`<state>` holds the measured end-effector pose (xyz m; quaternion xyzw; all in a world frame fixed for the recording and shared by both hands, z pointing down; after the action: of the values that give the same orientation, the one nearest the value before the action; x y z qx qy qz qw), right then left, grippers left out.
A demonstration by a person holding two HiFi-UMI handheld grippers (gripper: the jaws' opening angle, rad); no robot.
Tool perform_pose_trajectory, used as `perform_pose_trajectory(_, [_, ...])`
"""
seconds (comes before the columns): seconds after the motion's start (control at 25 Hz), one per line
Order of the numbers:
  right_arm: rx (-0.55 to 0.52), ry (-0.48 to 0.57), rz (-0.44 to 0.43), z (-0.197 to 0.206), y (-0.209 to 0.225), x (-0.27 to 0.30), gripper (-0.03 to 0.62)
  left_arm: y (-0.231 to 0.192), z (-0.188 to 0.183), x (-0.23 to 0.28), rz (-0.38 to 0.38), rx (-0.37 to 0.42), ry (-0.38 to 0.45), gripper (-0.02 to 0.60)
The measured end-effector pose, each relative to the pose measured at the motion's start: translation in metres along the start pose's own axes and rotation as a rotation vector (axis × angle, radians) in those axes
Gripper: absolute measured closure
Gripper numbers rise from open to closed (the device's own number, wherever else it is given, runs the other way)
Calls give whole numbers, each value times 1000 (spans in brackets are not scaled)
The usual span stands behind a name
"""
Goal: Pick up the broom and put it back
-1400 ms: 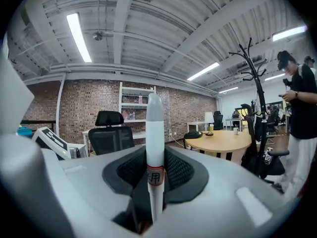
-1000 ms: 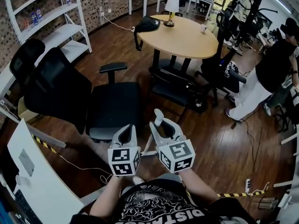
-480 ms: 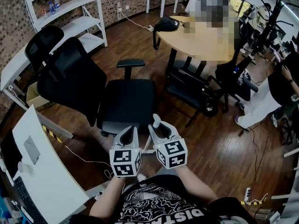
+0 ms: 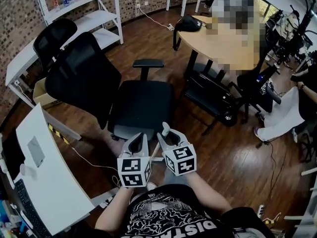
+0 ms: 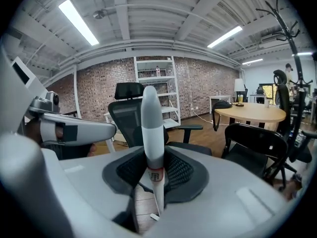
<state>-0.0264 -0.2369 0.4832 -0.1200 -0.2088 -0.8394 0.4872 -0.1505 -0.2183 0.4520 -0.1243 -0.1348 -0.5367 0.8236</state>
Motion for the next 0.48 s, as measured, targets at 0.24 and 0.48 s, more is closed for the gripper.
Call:
perform_pose_trajectory(0.24, [-4, -49, -38, 4, 8, 31, 496, -6, -4, 18, -18, -3, -14, 575])
perform_pose_trajectory(0.48, [-2, -104, -61, 13, 19, 56, 496, -7, -11, 36, -35, -8, -23, 575])
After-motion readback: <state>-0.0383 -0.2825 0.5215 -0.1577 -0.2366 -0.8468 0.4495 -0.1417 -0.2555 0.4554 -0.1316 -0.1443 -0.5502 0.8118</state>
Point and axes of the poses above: the fingertips, and each gripper's own axes: x forward along the fingers, y to its right, z out of its underside, the point moved 6 cm from there along -x, backward along the fingers, and after that the axes turned 7 degrees about x, right-handed, at the moved point
